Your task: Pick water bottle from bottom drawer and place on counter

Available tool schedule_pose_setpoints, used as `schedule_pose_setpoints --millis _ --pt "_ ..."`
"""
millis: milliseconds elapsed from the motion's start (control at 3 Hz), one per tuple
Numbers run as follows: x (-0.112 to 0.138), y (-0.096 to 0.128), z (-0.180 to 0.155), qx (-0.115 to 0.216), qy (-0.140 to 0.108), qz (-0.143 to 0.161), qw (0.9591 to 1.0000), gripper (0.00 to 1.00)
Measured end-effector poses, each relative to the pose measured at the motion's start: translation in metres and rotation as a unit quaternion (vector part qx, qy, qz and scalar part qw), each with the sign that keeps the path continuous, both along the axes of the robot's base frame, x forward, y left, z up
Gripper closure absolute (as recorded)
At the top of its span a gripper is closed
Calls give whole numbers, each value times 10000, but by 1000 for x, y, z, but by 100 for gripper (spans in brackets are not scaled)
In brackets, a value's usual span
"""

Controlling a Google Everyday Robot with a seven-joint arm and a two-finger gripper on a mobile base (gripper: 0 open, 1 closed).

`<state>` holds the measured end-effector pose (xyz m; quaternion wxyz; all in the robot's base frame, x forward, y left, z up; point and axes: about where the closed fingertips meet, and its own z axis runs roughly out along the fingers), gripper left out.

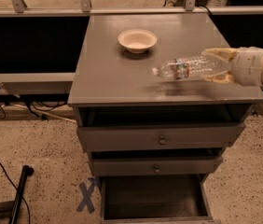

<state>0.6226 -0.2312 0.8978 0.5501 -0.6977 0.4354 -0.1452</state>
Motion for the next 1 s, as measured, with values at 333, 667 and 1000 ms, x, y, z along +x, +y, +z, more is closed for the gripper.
schedule_pose_setpoints --millis 333,667,1000 --pt "1 3 -1 3 5 23 10000 15" --pt "1 5 -1 6 10 43 10000 0" --pt "1 5 -1 6 10 43 10000 0"
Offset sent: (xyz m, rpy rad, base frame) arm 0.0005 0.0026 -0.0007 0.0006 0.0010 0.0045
